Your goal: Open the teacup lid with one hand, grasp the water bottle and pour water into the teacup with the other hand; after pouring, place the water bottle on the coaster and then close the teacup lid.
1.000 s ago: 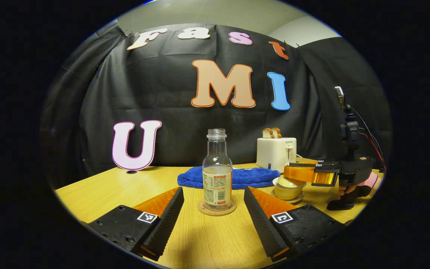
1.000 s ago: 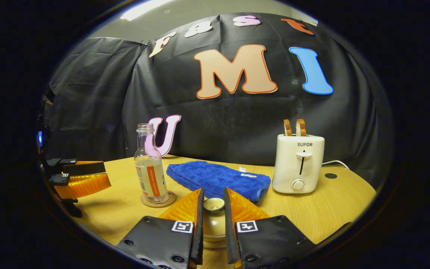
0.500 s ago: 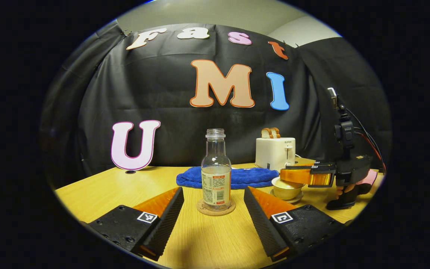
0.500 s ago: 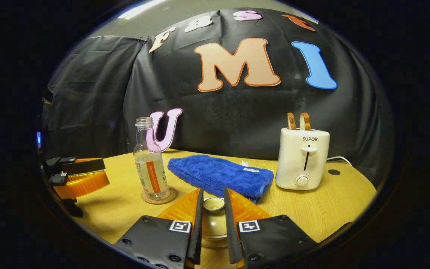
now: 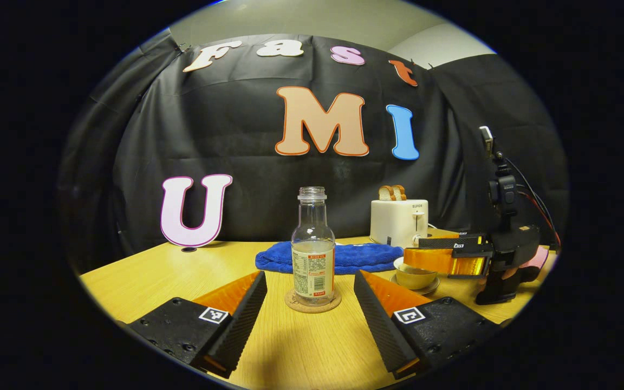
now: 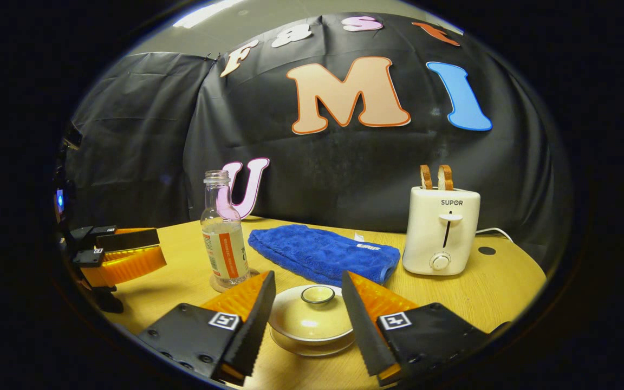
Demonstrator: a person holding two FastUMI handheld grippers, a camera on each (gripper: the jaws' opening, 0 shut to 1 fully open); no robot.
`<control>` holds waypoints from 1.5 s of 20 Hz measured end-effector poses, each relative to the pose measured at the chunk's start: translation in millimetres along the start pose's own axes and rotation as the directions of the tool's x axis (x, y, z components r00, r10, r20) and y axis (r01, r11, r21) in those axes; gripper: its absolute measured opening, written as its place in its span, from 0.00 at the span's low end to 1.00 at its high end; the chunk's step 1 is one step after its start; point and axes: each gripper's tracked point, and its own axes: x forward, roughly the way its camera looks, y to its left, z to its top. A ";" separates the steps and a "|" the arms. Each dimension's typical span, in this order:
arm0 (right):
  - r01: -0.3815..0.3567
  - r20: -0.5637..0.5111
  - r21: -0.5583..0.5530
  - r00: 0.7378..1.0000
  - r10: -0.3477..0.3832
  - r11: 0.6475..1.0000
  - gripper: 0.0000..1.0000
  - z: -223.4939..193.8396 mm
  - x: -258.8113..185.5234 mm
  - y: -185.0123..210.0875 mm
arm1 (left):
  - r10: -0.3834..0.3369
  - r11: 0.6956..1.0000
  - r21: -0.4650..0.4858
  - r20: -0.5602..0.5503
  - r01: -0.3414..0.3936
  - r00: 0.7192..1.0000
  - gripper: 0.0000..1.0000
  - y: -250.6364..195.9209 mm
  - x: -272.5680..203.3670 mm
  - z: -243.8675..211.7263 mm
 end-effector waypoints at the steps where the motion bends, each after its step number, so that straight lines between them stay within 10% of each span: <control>1: 0.003 0.009 0.003 1.000 -0.003 1.000 0.82 1.9 -3.1 -0.5 | 0.000 1.000 0.000 0.000 0.000 1.000 0.94 0.2 -0.6 0.2; 15: 0.161 0.133 0.015 0.978 -0.162 0.987 0.98 13.0 -80.2 -11.2 | 0.002 1.000 -0.002 0.000 -0.002 1.000 0.94 2.0 -1.1 0.0; 24: 0.514 0.139 0.054 0.845 -0.516 0.856 0.93 9.6 -136.7 -70.2 | 0.181 0.984 0.004 -0.006 -0.181 0.984 0.94 36.7 -8.5 -0.1; 30: 0.586 0.138 0.063 0.796 -0.589 0.808 0.93 8.9 -146.3 -80.6 | 0.230 0.973 0.005 -0.008 -0.230 0.973 0.94 41.8 -14.1 -0.1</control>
